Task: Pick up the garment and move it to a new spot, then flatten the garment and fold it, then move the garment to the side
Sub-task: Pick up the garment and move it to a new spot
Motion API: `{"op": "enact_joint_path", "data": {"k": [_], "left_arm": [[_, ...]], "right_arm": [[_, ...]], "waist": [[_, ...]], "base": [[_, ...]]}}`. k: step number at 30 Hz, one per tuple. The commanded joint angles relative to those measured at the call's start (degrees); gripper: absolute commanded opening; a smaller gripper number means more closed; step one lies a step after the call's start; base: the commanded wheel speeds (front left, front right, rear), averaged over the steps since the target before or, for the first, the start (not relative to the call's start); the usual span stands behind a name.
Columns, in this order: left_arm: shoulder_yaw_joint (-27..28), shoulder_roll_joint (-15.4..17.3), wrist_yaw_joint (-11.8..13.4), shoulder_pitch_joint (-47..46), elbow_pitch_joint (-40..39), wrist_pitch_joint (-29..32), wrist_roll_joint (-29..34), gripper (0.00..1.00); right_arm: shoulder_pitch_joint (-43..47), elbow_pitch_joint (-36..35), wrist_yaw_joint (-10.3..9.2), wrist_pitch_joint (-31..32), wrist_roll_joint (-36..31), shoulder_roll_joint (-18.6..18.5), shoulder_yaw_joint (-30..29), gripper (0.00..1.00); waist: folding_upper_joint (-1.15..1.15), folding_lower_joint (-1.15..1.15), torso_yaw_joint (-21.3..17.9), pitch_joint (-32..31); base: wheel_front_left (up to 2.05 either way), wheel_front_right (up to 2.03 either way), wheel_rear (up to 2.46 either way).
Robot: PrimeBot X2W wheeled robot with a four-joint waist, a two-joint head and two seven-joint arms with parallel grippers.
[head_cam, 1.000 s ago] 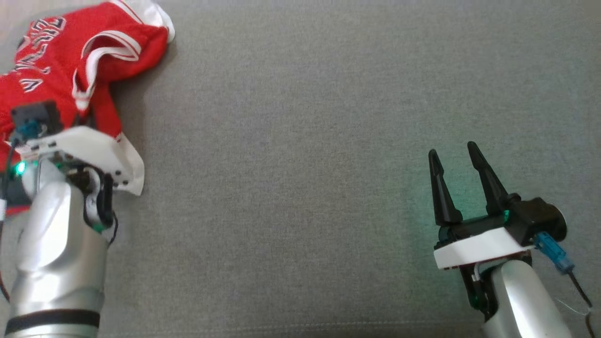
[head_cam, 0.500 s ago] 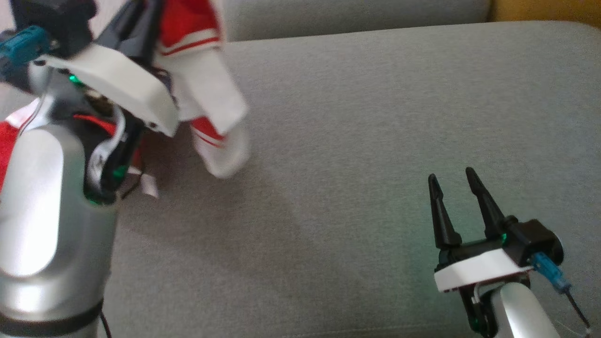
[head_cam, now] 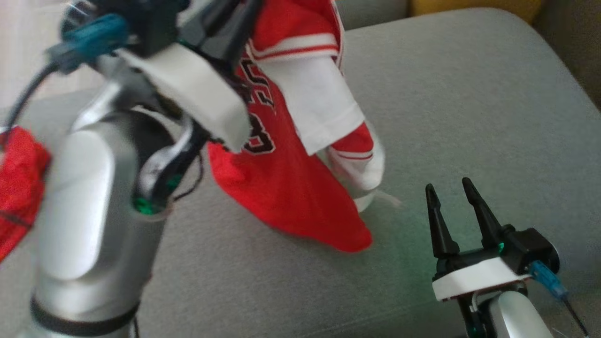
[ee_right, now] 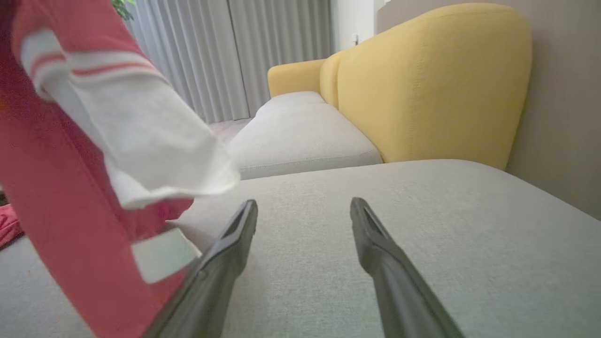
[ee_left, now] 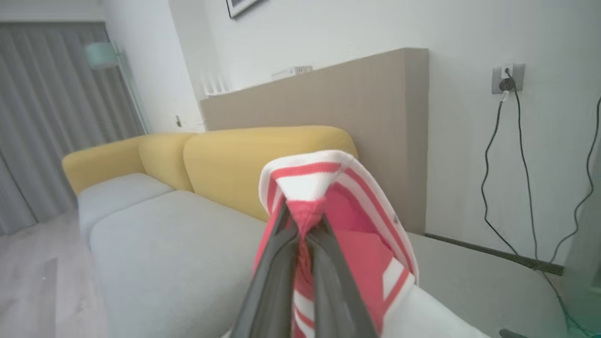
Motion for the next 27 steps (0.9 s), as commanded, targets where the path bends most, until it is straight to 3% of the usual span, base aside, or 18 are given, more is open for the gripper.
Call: {"op": "enact_joint_path", "data": {"k": [1, 7, 12, 14, 15, 22, 27], "left_arm": [[1.2, 0.8, 0.1, -2.0, 0.6, -0.2, 0.3, 0.00], [-2.5, -2.1, 1.7, 2.2, 17.3, -9.4, 3.7, 0.00], [-7.4, -5.4, 1.5, 4.4, 32.4, -24.3, 1.5, 0.00], [-10.5, -5.7, 1.3, 4.5, 37.1, -29.6, -0.6, 0.41], [-12.5, -5.7, 1.2, 4.4, 38.4, -32.0, -3.1, 1.00], [-19.7, -5.7, 5.9, 3.0, 42.6, -40.1, -11.9, 1.00], [-19.2, -5.7, 10.4, 6.4, 38.7, -42.0, -13.3, 1.00]], "right_arm": [[-0.8, -1.8, -0.04, -0.6, 0.5, -0.1, 1.6, 1.00], [-1.8, -1.8, -0.04, -0.6, 1.7, -0.1, 2.8, 1.00], [-2.1, -1.8, -0.04, -0.6, 2.3, -0.1, 3.8, 1.00], [-2.1, -1.7, -0.04, -0.6, 2.3, -0.1, 4.0, 1.00], [-2.1, -1.6, -0.04, -0.6, 2.3, -0.1, 4.2, 1.00], [-1.8, -1.5, -0.04, -0.6, 1.9, -0.1, 3.7, 1.00], [-0.4, -2.0, -0.04, -0.6, 0.4, -0.1, 1.8, 1.00]], "waist": [[0.00, 0.00, -2.4, 0.6], [0.00, 0.00, -6.9, 1.8], [0.00, 0.00, -9.0, 2.8], [0.00, 0.00, -9.3, 2.8], [0.00, 0.00, -9.4, 2.8], [0.00, 0.00, -8.1, 2.1], [0.00, 0.00, -5.0, 0.5]], "base": [[0.00, 0.00, 0.00], [0.00, 0.00, 0.00], [0.00, 0.00, 0.00], [0.00, 0.00, 0.00], [0.00, 0.00, 0.00], [0.00, 0.00, 0.00], [0.00, 0.00, 0.00]]}}
